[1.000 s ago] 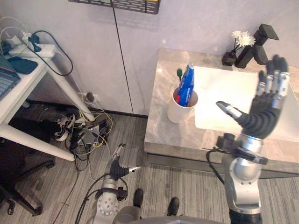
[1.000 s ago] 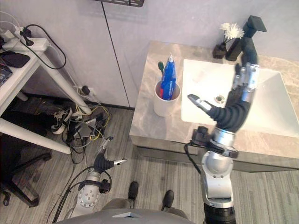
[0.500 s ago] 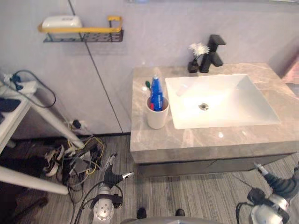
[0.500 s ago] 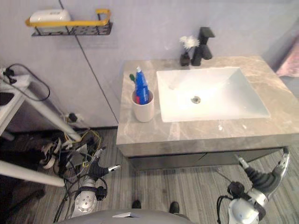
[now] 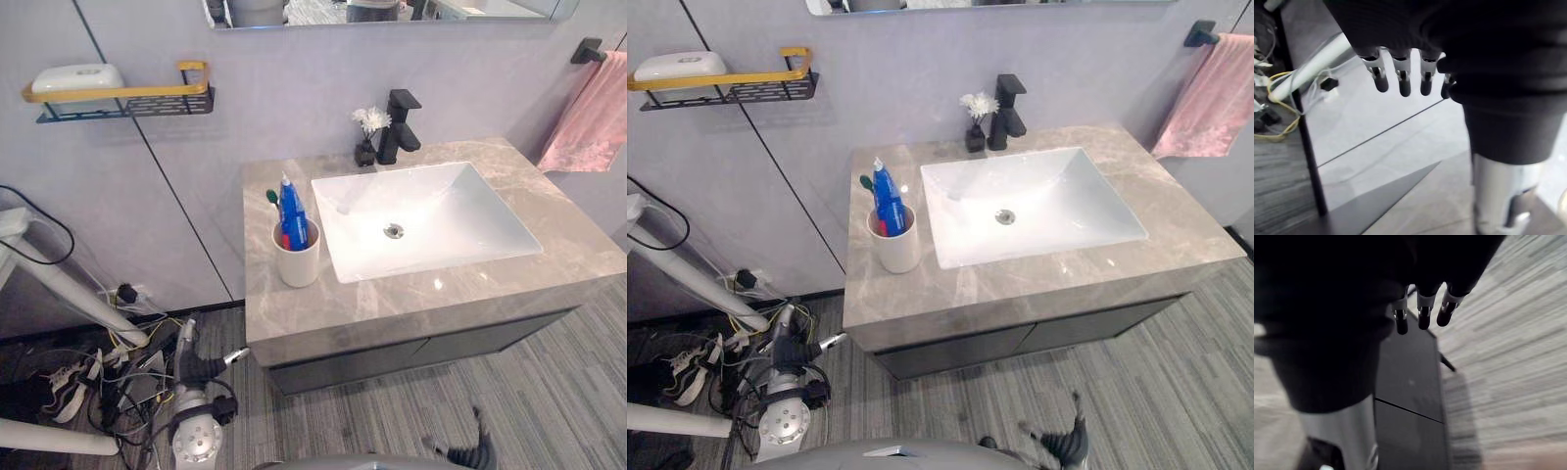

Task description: Organize washtable

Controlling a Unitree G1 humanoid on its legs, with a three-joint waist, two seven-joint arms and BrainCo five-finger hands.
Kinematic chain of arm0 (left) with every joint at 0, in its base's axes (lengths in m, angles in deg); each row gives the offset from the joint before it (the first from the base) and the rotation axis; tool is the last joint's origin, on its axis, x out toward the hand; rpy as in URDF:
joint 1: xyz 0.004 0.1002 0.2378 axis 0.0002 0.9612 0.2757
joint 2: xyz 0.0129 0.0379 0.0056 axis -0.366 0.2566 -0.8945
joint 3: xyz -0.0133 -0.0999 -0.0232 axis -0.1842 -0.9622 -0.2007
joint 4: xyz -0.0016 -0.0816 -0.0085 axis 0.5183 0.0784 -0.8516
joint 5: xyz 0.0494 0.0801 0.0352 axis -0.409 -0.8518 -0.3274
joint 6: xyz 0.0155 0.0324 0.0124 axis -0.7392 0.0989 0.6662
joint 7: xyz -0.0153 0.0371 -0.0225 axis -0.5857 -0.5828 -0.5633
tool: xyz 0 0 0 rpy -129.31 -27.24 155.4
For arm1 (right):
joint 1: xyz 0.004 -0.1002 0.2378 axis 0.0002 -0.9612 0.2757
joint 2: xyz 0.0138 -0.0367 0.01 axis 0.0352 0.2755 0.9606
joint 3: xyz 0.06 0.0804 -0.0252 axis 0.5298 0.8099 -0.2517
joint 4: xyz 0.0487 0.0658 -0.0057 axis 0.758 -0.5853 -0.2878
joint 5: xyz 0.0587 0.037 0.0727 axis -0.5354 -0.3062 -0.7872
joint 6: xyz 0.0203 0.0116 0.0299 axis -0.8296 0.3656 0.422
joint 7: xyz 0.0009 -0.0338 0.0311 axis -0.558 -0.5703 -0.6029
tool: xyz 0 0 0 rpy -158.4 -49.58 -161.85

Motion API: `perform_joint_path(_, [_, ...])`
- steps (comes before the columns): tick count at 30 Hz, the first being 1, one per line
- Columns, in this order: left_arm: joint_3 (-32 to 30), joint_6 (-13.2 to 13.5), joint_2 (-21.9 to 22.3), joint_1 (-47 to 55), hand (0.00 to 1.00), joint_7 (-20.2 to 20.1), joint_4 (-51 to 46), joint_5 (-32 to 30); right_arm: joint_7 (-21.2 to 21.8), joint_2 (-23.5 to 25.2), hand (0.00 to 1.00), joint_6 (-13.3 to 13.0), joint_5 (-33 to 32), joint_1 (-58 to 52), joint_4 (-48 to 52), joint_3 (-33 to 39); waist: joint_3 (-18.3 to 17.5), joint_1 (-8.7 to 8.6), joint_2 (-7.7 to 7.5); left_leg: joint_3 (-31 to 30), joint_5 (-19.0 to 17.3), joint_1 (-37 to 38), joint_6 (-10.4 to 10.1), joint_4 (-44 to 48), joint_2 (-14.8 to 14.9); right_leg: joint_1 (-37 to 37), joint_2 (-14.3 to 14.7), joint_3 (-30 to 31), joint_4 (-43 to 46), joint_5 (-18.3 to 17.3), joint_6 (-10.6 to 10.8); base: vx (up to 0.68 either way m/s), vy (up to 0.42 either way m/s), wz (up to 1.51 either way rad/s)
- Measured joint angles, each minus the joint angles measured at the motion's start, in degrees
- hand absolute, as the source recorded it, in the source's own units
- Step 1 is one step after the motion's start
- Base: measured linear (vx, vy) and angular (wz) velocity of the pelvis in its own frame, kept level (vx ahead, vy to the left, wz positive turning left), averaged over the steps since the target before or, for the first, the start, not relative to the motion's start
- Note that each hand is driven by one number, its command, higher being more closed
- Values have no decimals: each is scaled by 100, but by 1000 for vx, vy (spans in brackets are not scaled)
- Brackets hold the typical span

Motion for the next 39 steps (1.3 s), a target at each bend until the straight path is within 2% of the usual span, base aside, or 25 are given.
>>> perform_joint_path(4, [14,-5,-112,-464,0,132,-222,27,190,-203,0,86,-157,671,-1814,767,-70,52,6,-64,7,30,-4,-45,-21,40,-10,-105,-54,-13,0,81,-12,10])
perform_joint_path(6, [63,-5,-198,-722,0,136,-229,27,261,-225,0,101,-529,914,-2470,1072,-137,55,11,-174,22,85,-21,-78,-36,132,-16,-191,-140,-10,2,62,-25,24])
perform_joint_path(8, [91,-14,-192,-935,0,141,-471,68,438,-227,0,90,-1354,1061,-2966,1393,-171,59,11,-306,71,127,-95,-106,-51,237,-18,-306,-183,-12,0,18,-30,25])
perform_joint_path(13, [388,-9,-172,-1125,0,178,-1167,178,611,-280,0,66,-2054,1304,-3492,1622,-169,74,22,-515,237,106,-95,-263,-82,237,-24,-463,-182,-15,-8,-41,-18,21])
perform_joint_path(18, [433,0,-180,-1365,0,267,-1599,206,675,-384,0,33,-2051,1438,-3772,1566,-207,62,-12,-721,416,55,-83,-445,-111,225,-29,-621,-169,-7,-18,-77,-1,20])
perform_joint_path(25, [861,80,-278,-1677,0,312,-2289,414,674,-483,0,35,-2043,1524,-4004,1350,-264,55,-87,-957,575,-38,-75,-539,-154,219,-38,-812,-226,45,-39,-24,-3,17])
perform_joint_path(26, [993,114,-284,-1768,100,313,-2366,435,673,-491,0,35,-2043,1524,-4009,1336,-264,56,-86,-980,580,-43,-75,-539,-161,224,-42,-829,-229,47,-39,-6,3,9])
perform_joint_path(31, [1549,284,-324,-2102,100,298,-2587,476,663,-522,0,35,-2041,1545,-4015,1239,-258,36,-93,-1119,609,-87,-66,-535,-193,259,-60,-966,-248,46,-39,-5,1,14])
perform_joint_path(36, [2086,343,-485,-2383,100,199,-2694,756,648,-584,0,36,-2039,1593,-4022,1056,-222,31,-129,-1233,656,-172,-60,-538,-209,229,-72,-1070,-249,46,-39,-11,0,13])
perform_joint_path(39, [2407,389,-509,-2485,100,51,-2694,1143,645,-640,0,36,-2038,1628,-4025,864,-206,33,-153,-1252,667,-203,-59,-538,-211,212,-73,-1087,-250,47,-40,-3,-1,3])
